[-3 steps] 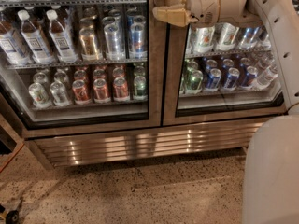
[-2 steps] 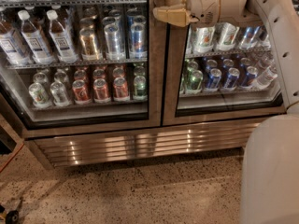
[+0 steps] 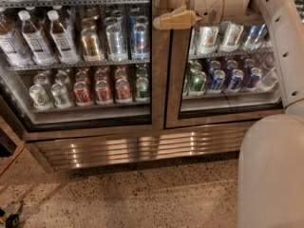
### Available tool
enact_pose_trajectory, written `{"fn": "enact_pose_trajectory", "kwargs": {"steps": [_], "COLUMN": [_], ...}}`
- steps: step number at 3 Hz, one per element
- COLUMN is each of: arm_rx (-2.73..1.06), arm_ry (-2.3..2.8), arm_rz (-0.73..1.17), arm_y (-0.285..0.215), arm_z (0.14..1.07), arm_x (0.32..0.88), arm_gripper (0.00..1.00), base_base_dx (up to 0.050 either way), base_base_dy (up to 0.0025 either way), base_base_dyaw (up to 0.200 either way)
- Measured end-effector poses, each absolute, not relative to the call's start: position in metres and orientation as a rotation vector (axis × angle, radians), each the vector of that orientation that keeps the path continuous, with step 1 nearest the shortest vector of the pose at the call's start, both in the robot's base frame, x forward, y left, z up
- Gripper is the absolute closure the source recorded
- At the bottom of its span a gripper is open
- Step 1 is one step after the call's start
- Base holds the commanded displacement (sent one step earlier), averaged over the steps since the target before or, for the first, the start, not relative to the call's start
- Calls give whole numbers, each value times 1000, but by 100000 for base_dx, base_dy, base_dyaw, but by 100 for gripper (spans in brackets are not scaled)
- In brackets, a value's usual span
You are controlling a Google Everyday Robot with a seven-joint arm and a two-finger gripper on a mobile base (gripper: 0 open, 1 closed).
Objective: Open left fridge door
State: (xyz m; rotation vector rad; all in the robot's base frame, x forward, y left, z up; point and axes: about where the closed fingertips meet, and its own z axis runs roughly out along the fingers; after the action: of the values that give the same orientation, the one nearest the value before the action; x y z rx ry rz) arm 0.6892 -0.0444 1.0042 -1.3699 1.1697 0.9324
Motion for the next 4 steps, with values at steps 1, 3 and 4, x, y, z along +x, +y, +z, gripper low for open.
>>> {"fn": "enact_pose_trajectory", "kwargs": {"steps": [1, 3, 4], "arm_rx": [-1370, -1379, -1379], "arm_ry": [1170, 1174, 1174], "arm_rz": [932, 918, 918], "arm_y": [-45, -42, -43], "arm_z": [1006, 1007, 1013], "arm_x": [687, 683, 682], "arm_gripper": [40, 82, 100], "base_base_dx": [0, 0, -5001], "base_base_dy": [0, 0, -3], "base_base_dyaw": [0, 0, 21]}}
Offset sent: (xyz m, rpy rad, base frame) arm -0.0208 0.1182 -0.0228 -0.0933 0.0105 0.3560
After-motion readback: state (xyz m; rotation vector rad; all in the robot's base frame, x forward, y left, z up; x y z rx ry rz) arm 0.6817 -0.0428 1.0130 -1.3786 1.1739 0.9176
